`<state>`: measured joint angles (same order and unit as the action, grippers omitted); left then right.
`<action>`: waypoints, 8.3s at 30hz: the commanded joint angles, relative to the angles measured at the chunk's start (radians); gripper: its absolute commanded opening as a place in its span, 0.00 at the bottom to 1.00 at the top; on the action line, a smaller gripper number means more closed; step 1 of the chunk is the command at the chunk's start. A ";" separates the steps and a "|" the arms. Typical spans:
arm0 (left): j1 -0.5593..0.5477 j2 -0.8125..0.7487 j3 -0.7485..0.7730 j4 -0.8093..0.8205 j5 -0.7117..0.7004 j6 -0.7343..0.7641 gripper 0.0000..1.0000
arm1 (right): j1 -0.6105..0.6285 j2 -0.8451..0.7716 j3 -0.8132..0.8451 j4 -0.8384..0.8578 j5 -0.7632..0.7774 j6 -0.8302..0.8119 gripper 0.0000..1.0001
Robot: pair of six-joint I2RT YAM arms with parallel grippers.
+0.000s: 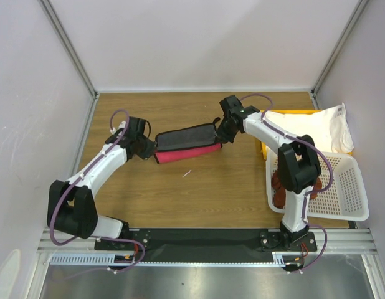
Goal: Fold and stack the towels
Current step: Fold the towel
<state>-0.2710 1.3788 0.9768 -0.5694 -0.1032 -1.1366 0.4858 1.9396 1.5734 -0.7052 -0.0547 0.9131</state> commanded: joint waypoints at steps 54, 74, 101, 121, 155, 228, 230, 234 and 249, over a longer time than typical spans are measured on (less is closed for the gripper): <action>0.096 0.243 0.169 -0.004 -0.003 0.017 0.00 | -0.153 0.179 0.315 -0.154 -0.016 -0.227 0.00; 0.105 0.410 0.238 0.026 0.036 0.000 0.00 | -0.170 0.469 0.658 -0.148 -0.030 -0.249 0.00; 0.139 0.531 0.355 0.163 0.005 0.077 0.53 | -0.190 0.570 0.632 0.489 -0.307 -0.275 0.70; 0.073 0.227 0.203 0.603 0.243 0.538 0.83 | -0.182 0.438 0.422 0.487 -0.269 -0.413 0.64; -0.010 0.341 0.160 0.224 0.140 0.514 0.22 | -0.081 -0.028 -0.172 0.176 -0.142 -0.390 0.25; 0.136 0.377 0.178 0.311 0.260 0.689 0.50 | 0.068 0.229 0.269 0.159 -0.220 -0.459 0.17; 0.139 0.393 0.171 0.331 0.257 0.683 0.64 | 0.071 0.249 0.304 0.142 -0.220 -0.465 0.16; 0.147 0.396 0.125 0.439 0.296 0.670 0.74 | 0.071 0.275 0.332 0.119 -0.211 -0.476 0.16; 0.148 0.523 0.086 0.597 0.385 0.621 0.68 | 0.069 0.364 0.430 0.018 -0.174 -0.511 0.15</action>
<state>-0.1295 1.8725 1.0882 -0.0490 0.2375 -0.4976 0.5522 2.2860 1.9514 -0.6521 -0.2451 0.4244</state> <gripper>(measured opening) 0.696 0.157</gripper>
